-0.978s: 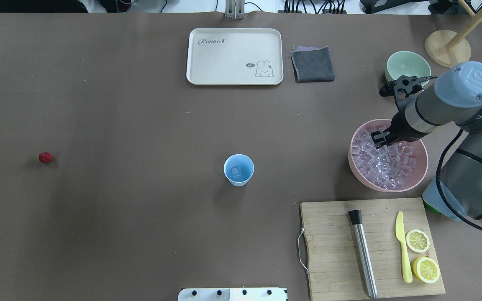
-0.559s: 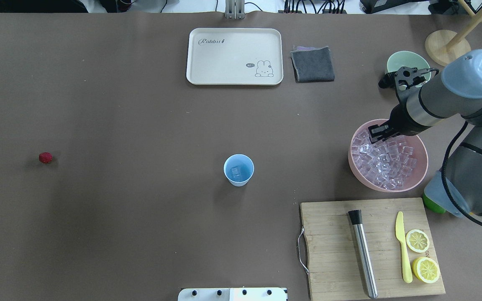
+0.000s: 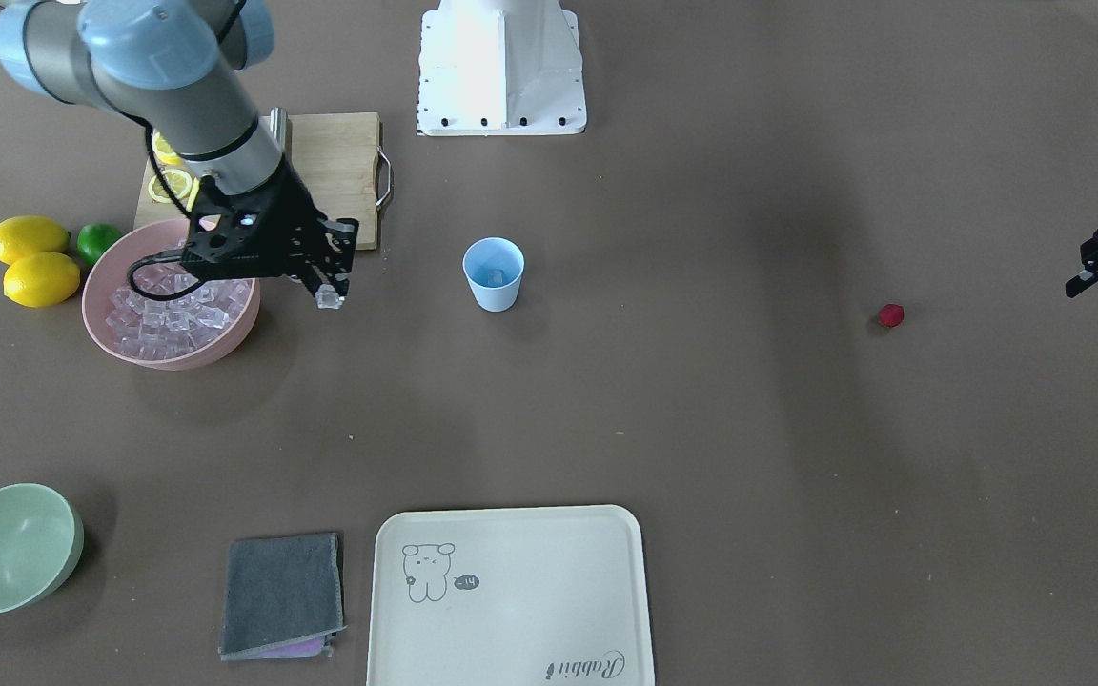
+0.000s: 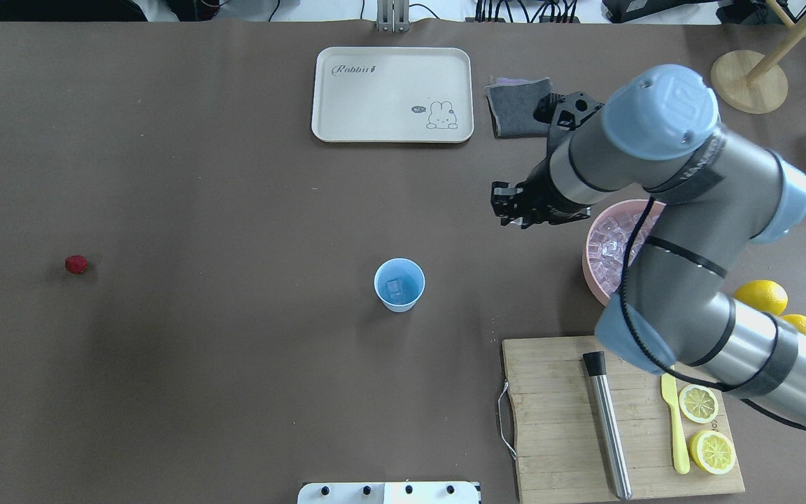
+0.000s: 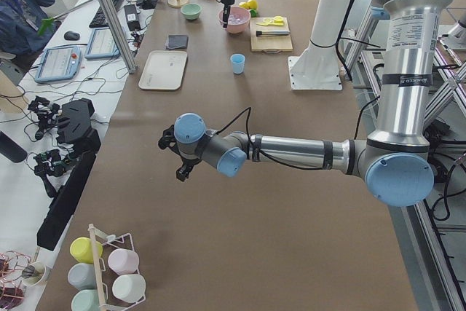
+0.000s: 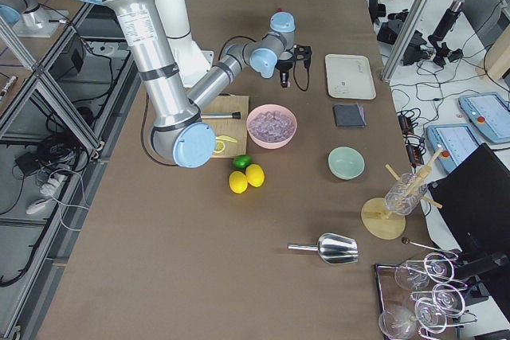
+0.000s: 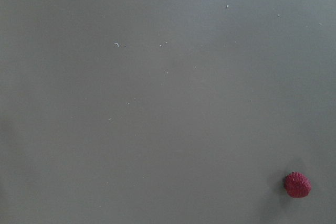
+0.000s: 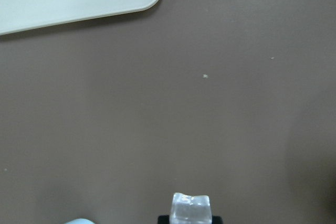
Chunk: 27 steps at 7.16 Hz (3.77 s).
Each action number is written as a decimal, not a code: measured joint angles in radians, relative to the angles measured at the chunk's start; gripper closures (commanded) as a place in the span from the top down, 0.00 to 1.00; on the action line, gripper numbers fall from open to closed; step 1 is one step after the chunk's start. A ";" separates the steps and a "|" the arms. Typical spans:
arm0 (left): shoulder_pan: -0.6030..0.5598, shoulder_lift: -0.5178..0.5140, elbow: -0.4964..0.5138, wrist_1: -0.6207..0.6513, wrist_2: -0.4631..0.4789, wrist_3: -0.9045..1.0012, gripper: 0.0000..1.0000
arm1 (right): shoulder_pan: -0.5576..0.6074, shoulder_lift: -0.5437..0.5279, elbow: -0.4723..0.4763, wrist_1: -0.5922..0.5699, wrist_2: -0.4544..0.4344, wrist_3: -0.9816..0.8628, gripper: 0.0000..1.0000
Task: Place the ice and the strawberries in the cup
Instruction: 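Carry the ice cube with the right gripper to the blue cup and release, then retract the right arm to rest while the left arm reaches toward the strawberry, then lower the left gripper onto the red strawberry and grasp it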
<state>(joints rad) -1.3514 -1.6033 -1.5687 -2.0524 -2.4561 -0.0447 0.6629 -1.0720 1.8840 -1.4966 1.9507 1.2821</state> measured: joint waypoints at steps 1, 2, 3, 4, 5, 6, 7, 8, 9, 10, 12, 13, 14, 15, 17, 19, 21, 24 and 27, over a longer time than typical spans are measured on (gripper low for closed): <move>0.008 -0.002 0.001 0.000 0.000 -0.012 0.98 | -0.066 0.074 -0.014 -0.059 -0.064 0.066 0.00; 0.012 -0.001 0.001 0.000 0.000 -0.019 0.98 | -0.121 0.144 -0.037 -0.111 -0.098 0.093 0.00; 0.013 0.002 0.002 -0.001 -0.001 -0.022 0.98 | -0.160 0.199 -0.069 -0.134 -0.114 0.102 0.00; 0.013 0.004 0.003 -0.001 -0.001 -0.024 0.98 | -0.186 0.243 -0.103 -0.140 -0.129 0.107 0.00; 0.014 0.004 0.004 -0.001 0.000 -0.024 0.98 | -0.202 0.269 -0.125 -0.140 -0.145 0.110 0.87; 0.014 0.005 0.004 0.000 0.000 -0.025 0.98 | -0.210 0.278 -0.135 -0.139 -0.156 0.110 1.00; 0.014 0.006 0.004 -0.001 0.000 -0.025 0.98 | -0.214 0.274 -0.136 -0.141 -0.166 0.108 1.00; 0.014 0.006 0.003 -0.001 0.000 -0.026 0.98 | -0.214 0.261 -0.133 -0.145 -0.178 0.103 1.00; 0.014 0.006 0.003 -0.001 0.000 -0.026 0.98 | -0.213 0.250 -0.128 -0.147 -0.182 0.100 1.00; 0.014 0.006 0.002 -0.001 0.000 -0.026 0.98 | -0.209 0.238 -0.119 -0.159 -0.174 0.097 1.00; 0.013 0.016 -0.002 -0.011 -0.009 -0.024 0.98 | -0.166 0.170 -0.064 -0.260 -0.142 0.002 1.00; 0.014 0.019 -0.004 -0.032 -0.035 -0.041 0.98 | -0.123 0.109 -0.022 -0.282 -0.135 -0.103 1.00; 0.020 0.002 -0.008 -0.047 -0.070 -0.090 0.99 | -0.056 0.020 0.018 -0.251 -0.111 -0.221 1.00; 0.030 -0.020 -0.012 -0.053 -0.082 -0.140 0.99 | 0.032 -0.079 0.039 -0.173 -0.046 -0.333 1.00; 0.075 -0.035 -0.026 -0.053 -0.025 -0.191 0.99 | 0.244 -0.269 0.047 -0.076 0.111 -0.611 1.00; 0.140 -0.040 -0.056 -0.052 0.027 -0.321 0.98 | 0.479 -0.454 0.040 -0.065 0.186 -0.947 1.00; 0.198 -0.038 -0.084 -0.052 0.098 -0.422 0.98 | 0.726 -0.589 -0.038 -0.070 0.260 -1.290 1.00; 0.254 -0.028 -0.087 -0.056 0.189 -0.449 0.98 | 0.901 -0.631 -0.081 -0.162 0.296 -1.419 1.00; 0.335 0.005 -0.054 -0.136 0.246 -0.452 0.99 | 0.916 -0.613 -0.052 -0.260 0.296 -1.430 1.00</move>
<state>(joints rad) -1.0169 -1.5986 -1.6223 -2.1887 -2.2098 -0.4970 1.5793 -1.6854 1.8317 -1.7564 2.2471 -0.1479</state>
